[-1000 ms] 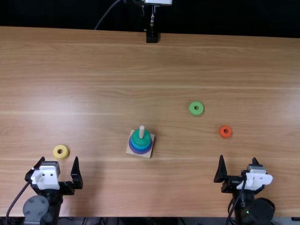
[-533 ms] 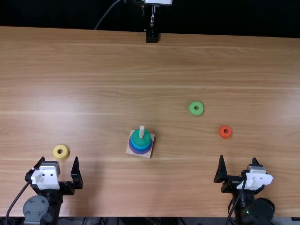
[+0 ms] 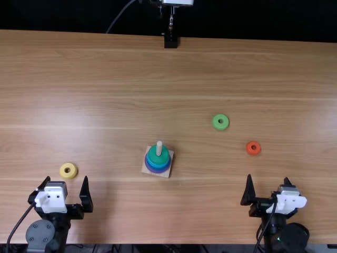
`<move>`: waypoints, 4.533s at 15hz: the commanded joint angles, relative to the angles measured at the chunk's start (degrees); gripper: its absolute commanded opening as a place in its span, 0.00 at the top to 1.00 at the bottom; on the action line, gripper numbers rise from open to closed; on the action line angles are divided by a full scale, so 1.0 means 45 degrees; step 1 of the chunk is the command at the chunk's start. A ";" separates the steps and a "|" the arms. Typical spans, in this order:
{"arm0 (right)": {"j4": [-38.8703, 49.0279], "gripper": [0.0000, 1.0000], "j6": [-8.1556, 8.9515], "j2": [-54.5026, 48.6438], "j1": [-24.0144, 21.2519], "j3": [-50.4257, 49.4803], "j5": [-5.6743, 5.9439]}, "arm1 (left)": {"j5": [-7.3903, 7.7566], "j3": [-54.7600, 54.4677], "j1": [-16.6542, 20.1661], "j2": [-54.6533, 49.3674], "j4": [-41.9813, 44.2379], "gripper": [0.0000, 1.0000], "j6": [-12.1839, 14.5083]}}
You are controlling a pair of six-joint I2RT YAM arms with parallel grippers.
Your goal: Build the Hanoi tower: stack the rings onto the peg from bottom to top in this color order: purple, dark blue, light blue, dark green, light green, yellow, orange.
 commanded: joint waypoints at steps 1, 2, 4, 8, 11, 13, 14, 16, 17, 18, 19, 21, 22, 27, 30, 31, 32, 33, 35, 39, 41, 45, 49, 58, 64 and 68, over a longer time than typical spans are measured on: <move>0.0215 0.00 -0.0028 -0.0163 -0.0113 0.0995 0.0172 | 0.0036 -0.1343 -0.0143 -0.0221 -0.1040 0.00 0.0173; 0.0215 0.00 -0.0005 -0.0065 -0.0093 0.1737 0.0148 | 0.0036 -0.1343 -0.0143 -0.0221 -0.1016 0.00 0.0173; 0.0145 0.00 0.0136 0.1673 0.0024 0.3514 0.0172 | 0.0036 -0.1343 -0.0143 -0.0221 -0.1040 0.00 0.0197; 0.0145 0.00 0.0183 0.4994 0.0180 0.6913 0.0195 | 0.0036 -0.1343 -0.0143 -0.0221 -0.1016 0.00 0.0197; 0.0262 0.00 0.0206 0.8665 0.1469 0.8788 0.0476 | 0.0036 -0.1343 -0.0143 -0.0221 -0.1040 0.00 0.0173; 0.0192 0.00 0.0699 1.0814 0.1665 0.9842 0.0898 | 0.0036 -0.1343 -0.0143 -0.0221 -0.1016 0.00 0.0173; 0.0215 0.00 0.1308 1.1869 0.1762 1.0233 0.0922 | 0.0036 -0.1343 -0.0143 -0.0221 -0.1016 0.00 0.0197; 0.0121 0.00 0.2433 1.3900 0.1821 1.1112 0.1015 | 0.0036 -0.1343 -0.0143 -0.0221 -0.1016 0.00 0.0173; 0.0121 0.00 0.2878 1.4974 0.1821 1.1424 0.1109 | 0.0036 -0.1343 -0.0143 -0.0221 -0.1016 0.00 0.0173; 0.0004 0.00 0.3089 1.5970 0.1821 1.1678 0.1133 | 0.0036 -0.1343 -0.0143 -0.0221 -0.1016 0.00 0.0197; -0.0324 0.00 0.3089 1.6947 0.1821 1.1874 0.1133 | 0.0036 -0.1343 -0.0143 -0.0221 -0.1040 0.00 0.0173; -0.1425 0.00 0.3019 1.8880 0.1880 1.2694 0.1133 | 0.0036 -0.1343 -0.0143 -0.0221 -0.1016 0.00 0.0173; -0.1918 0.00 0.2949 1.9701 0.1880 1.3221 0.1133 | 0.0036 -0.1343 -0.0143 -0.0221 -0.1040 0.00 0.0173; -0.3066 0.00 0.2878 2.2415 0.1899 1.5096 0.1133 | 0.0036 -0.1343 -0.0143 -0.0221 -0.1040 0.00 0.0173; -0.3277 0.00 0.2972 2.3568 0.2348 1.5975 0.1109 | 0.0036 -0.1343 -0.0143 -0.0221 -0.1016 0.00 0.0197; -0.3441 0.00 0.3019 2.3900 0.2485 1.6131 0.1109 | 0.0036 -0.1343 -0.0143 -0.0221 -0.1016 0.00 0.0173; -0.3582 0.00 0.2995 2.4173 0.2641 1.6210 0.1109 | 0.0036 -0.1343 -0.0143 -0.0221 -0.1040 0.00 0.0173; -0.3629 0.00 0.2902 2.4388 0.2739 1.6288 0.1109 | 0.0036 -0.1343 -0.0143 -0.0221 -0.1016 0.00 0.0197; -0.3629 0.00 0.2878 2.4779 0.2739 1.6581 0.1109 | 0.0036 -0.1343 -0.0143 -0.0221 -0.1040 0.00 0.0173; -0.3605 0.00 0.2878 2.5423 0.2739 1.6717 0.1109 | 0.0036 -0.1343 -0.0143 -0.0221 -0.1016 0.00 0.0197; -0.3629 0.00 0.2902 2.5872 0.2759 1.7010 0.1109 | 0.0036 -0.1343 -0.0143 -0.0221 -0.1016 0.00 0.0197; -0.3629 0.00 0.2972 2.5951 0.2817 1.7030 0.1109 | 0.0036 -0.1343 -0.0143 -0.0221 -0.1040 0.00 0.0173; -0.4097 0.00 0.3089 2.6517 0.2973 1.7030 0.1086 | 0.0036 -0.1343 -0.0143 -0.0221 -0.1040 0.00 0.0197; -0.4191 0.93 0.3136 2.6615 0.3169 1.7323 0.1109 | 0.0036 -0.1343 -0.0143 -0.0221 -0.1016 0.00 0.0173; -0.5785 1.00 0.3019 2.5677 0.3208 1.7967 0.1086 | 0.0036 -0.1343 -0.0143 -0.0221 -0.1040 0.00 0.0173; -0.9324 1.00 0.2878 2.4486 0.4009 1.9432 0.0828 | 0.0036 -0.1343 -0.0143 -0.0221 -0.1040 0.00 0.0173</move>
